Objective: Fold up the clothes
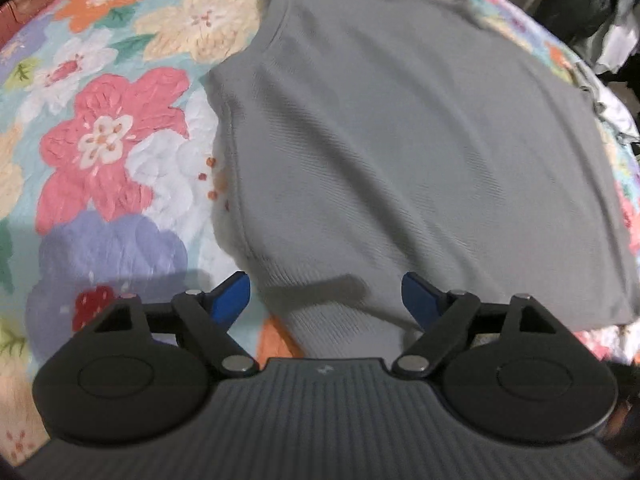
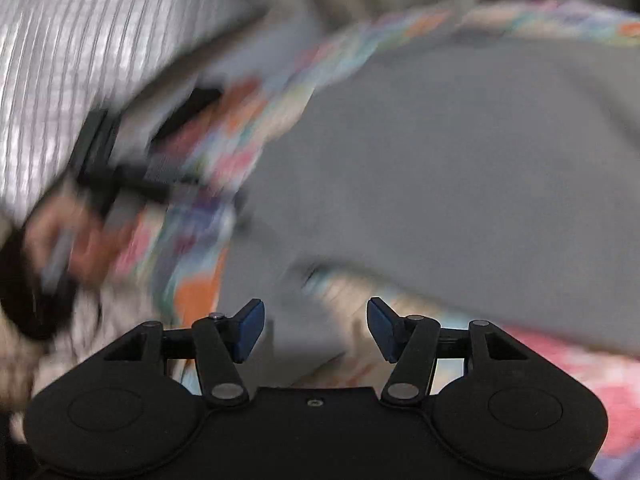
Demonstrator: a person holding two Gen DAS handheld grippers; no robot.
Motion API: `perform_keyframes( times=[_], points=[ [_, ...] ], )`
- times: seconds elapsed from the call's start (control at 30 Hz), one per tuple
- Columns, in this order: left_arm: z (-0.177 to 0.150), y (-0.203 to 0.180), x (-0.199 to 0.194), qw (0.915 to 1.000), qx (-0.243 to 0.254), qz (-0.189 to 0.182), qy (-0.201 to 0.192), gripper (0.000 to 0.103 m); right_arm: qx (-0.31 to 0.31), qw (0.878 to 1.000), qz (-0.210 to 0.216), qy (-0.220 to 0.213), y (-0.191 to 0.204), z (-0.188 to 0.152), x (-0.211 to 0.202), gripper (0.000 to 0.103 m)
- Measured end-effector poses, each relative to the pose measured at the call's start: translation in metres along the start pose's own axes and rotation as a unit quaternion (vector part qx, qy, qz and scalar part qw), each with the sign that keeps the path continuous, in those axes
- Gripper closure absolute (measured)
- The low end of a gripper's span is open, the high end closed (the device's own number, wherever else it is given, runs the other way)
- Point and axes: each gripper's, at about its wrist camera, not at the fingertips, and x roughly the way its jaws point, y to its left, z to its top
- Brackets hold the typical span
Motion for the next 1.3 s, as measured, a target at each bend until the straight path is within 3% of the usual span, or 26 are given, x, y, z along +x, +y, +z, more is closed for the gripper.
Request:
perform_keyframes(
  times=[0.1, 0.17, 0.2, 0.23, 0.27, 0.3, 0.33, 0.37, 0.43, 0.47, 0.5, 0.57, 0.63, 0.67, 0.7, 0.73, 0.77, 0.83, 0.9, 0.93, 1.1, 1.17, 1.3],
  points=[
    [-0.005, 0.016, 0.02, 0.9993, -0.038, 0.005, 0.001, 0.02, -0.005, 0.999, -0.018, 0.026, 0.002, -0.006, 0.03, 0.04],
    [-0.003, 0.023, 0.026, 0.9983, -0.057, -0.002, -0.01, 0.014, 0.028, 0.999, 0.006, 0.035, -0.009, -0.011, 0.041, 0.037],
    [-0.002, 0.025, 0.026, 0.9977, -0.064, -0.009, -0.02, 0.012, 0.038, 0.999, 0.025, 0.026, -0.013, -0.013, 0.043, 0.03],
    [-0.001, 0.025, 0.024, 0.9974, -0.064, -0.018, -0.029, 0.014, 0.047, 0.998, 0.045, 0.017, -0.016, -0.015, 0.044, 0.029],
    [0.0, 0.023, 0.023, 0.9976, -0.055, -0.025, -0.035, 0.026, 0.06, 0.996, 0.063, 0.019, -0.018, -0.017, 0.048, 0.03],
    [-0.001, 0.019, 0.022, 0.9979, -0.041, -0.028, -0.04, 0.041, 0.074, 0.994, 0.082, 0.026, -0.019, -0.018, 0.053, 0.043],
    [-0.003, 0.015, 0.021, 0.9983, -0.028, -0.026, -0.044, 0.083, 0.088, 0.991, 0.1, 0.032, -0.019, -0.019, 0.057, 0.088],
    [-0.004, 0.013, 0.019, 0.998, -0.024, -0.026, -0.051, 0.094, 0.102, 0.987, 0.118, 0.039, -0.02, -0.02, 0.062, 0.088],
    [-0.007, 0.013, 0.006, 0.9961, -0.027, -0.032, -0.077, 0.093, 0.124, 0.981, 0.148, 0.034, -0.013, -0.025, 0.064, 0.089],
    [-0.009, 0.014, -0.006, 0.9941, -0.028, -0.033, -0.099, 0.093, 0.148, 0.97, 0.193, 0.025, -0.012, -0.024, 0.06, 0.089],
    [-0.012, 0.015, -0.019, 0.9916, -0.029, -0.033, -0.122, 0.093, 0.19, 0.951, 0.243, 0.014, -0.013, -0.026, 0.055, 0.089],
    [-0.017, 0.019, -0.033, 0.9883, -0.039, -0.036, -0.143, 0.093, 0.288, 0.897, 0.336, 0.008, -0.024, -0.03, 0.053, 0.088],
    [-0.016, 0.023, -0.026, 0.9906, -0.053, -0.019, -0.124, 0.09, 0.353, 0.861, 0.365, 0.016, -0.038, -0.038, 0.06, 0.088],
    [-0.015, 0.023, -0.017, 0.9936, -0.052, 0.001, -0.101, 0.084, 0.382, 0.844, 0.376, 0.021, -0.044, -0.042, 0.063, 0.088],
    [-0.013, 0.022, -0.005, 0.996, -0.046, 0.026, -0.071, 0.08, 0.377, 0.861, 0.34, 0.033, -0.047, -0.044, 0.066, 0.088],
    [-0.011, 0.023, 0.008, 0.997, -0.041, 0.051, -0.043, 0.071, 0.34, 0.896, 0.282, 0.047, -0.042, -0.044, 0.066, 0.088],
    [-0.01, 0.024, 0.014, 0.9969, -0.04, 0.061, -0.029, 0.069, 0.293, 0.928, 0.222, 0.061, -0.036, -0.044, 0.066, 0.088],
    [-0.009, 0.027, 0.009, 0.9966, -0.048, 0.057, -0.034, 0.063, 0.246, 0.948, 0.185, 0.08, -0.023, -0.047, 0.067, 0.084],
    [-0.01, 0.03, 0.005, 0.995, -0.059, 0.069, -0.043, 0.052, 0.206, 0.961, 0.16, 0.098, -0.009, -0.052, 0.068, 0.083],
    [-0.011, 0.032, 0.004, 0.9939, -0.064, 0.076, -0.048, 0.049, 0.203, 0.96, 0.161, 0.102, -0.006, -0.054, 0.068, 0.083],
    [-0.008, 0.052, -0.005, 0.9897, -0.115, 0.051, -0.067, 0.048, 0.196, 0.958, 0.165, 0.131, -0.008, -0.059, 0.068, 0.083],
    [-0.004, 0.056, -0.012, 0.9869, -0.121, 0.055, -0.092, 0.048, 0.181, 0.966, 0.143, 0.118, -0.013, -0.053, 0.054, 0.081],
    [0.023, 0.059, -0.015, 0.9841, -0.097, 0.07, -0.131, 0.048, 0.154, 0.981, 0.092, 0.077, -0.028, -0.042, 0.021, 0.05]
  ],
)
